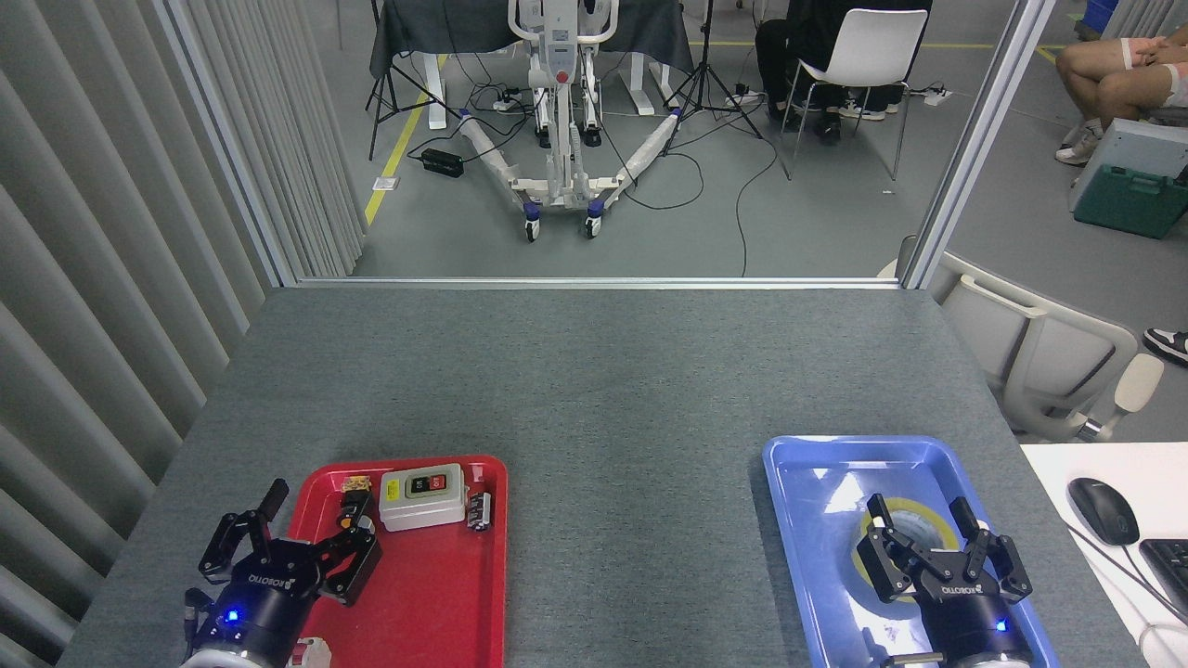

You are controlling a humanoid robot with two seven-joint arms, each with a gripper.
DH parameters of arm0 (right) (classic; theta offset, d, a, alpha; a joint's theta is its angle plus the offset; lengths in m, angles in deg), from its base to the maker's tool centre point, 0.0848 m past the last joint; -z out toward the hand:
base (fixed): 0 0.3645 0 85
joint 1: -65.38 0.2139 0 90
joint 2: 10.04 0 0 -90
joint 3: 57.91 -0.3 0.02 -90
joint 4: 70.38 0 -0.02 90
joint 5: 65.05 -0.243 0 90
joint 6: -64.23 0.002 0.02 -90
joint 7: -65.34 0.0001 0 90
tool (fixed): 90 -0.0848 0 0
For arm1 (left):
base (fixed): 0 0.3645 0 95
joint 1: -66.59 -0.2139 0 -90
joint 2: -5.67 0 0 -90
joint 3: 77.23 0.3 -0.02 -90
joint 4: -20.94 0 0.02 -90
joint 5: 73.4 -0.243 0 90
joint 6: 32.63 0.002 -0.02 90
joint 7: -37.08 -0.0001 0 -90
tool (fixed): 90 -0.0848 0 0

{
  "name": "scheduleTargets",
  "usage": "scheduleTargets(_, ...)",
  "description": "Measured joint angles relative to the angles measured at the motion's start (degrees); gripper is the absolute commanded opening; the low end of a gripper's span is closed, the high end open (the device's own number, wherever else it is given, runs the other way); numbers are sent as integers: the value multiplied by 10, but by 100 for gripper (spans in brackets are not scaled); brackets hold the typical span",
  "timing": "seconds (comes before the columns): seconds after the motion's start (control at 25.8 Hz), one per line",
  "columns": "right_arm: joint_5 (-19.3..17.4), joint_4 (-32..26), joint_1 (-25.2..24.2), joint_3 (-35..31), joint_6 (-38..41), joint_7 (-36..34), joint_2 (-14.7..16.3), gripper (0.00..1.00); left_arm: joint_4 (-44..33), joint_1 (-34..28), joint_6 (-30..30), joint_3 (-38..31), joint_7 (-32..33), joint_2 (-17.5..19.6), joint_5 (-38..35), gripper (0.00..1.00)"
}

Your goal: Place and move tape with both arms

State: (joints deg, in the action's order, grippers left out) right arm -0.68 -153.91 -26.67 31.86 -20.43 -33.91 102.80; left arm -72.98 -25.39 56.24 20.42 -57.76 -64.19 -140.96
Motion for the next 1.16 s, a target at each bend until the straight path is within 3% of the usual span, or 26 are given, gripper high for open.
scheduleTargets(0.16, 21, -20, -6, 0, -16, 3, -13, 100, 15, -1, -52, -5, -11, 1, 2, 100)
scheduleTargets(0.47, 29, -31, -14, 4, -19, 5, -24, 100, 29, 2, -96, -7, -22, 6, 30, 100)
scheduleTargets(1.16, 29, -31, -20, 3, -14, 5, -30, 100, 68, 15, -108, -6, -29, 8, 75, 100)
